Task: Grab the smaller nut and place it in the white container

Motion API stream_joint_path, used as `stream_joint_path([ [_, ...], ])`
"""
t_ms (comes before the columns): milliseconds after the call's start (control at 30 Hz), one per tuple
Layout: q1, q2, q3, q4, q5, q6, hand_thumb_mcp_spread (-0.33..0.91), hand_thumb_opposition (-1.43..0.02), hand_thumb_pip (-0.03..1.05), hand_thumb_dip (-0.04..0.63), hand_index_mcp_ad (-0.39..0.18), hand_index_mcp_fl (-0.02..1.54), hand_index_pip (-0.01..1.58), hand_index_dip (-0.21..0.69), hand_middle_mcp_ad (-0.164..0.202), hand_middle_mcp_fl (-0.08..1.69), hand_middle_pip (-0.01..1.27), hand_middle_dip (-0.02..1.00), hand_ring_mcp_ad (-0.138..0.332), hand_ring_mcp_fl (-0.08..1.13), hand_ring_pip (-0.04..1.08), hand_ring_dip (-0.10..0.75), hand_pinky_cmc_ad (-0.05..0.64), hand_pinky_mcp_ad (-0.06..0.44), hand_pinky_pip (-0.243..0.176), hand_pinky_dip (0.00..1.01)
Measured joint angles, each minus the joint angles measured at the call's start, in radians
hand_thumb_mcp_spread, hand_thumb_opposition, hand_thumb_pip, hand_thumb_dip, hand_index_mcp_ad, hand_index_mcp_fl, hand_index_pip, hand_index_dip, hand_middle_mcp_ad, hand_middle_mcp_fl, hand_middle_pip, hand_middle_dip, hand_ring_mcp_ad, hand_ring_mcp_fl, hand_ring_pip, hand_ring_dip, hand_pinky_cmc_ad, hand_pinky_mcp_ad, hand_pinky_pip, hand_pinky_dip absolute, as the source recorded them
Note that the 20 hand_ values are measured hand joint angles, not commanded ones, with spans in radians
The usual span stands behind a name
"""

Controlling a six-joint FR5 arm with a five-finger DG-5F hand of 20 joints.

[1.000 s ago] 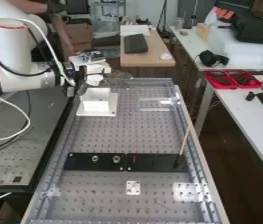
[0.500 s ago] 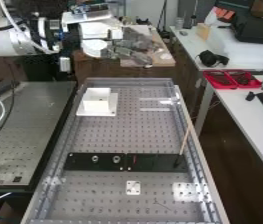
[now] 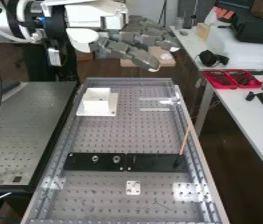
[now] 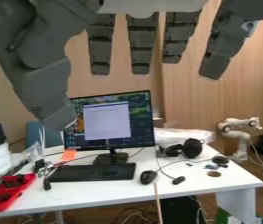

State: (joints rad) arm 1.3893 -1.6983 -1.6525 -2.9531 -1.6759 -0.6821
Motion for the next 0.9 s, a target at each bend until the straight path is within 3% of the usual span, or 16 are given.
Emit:
stream_joint_path([
  [733,-0.002,-0.017,0.050,-0.057,0.010,0.031,0.32,-0.74,0.69,0.222,-0.157,0.02,0.45,0.141,0.068,0.12,0.11,0.25,0.113,0.00,0.10,0.138,0.367,0.297,0.003,0.25],
  [900,-0.002,-0.017,0.056,-0.068,0.002,0.026,0.32,-0.74,0.67,0.204,-0.157,0.02,0.35,0.150,0.068,0.12,0.11,0.25,0.113,0.00,0.10,0.138,0.367,0.293,0.003,0.25],
])
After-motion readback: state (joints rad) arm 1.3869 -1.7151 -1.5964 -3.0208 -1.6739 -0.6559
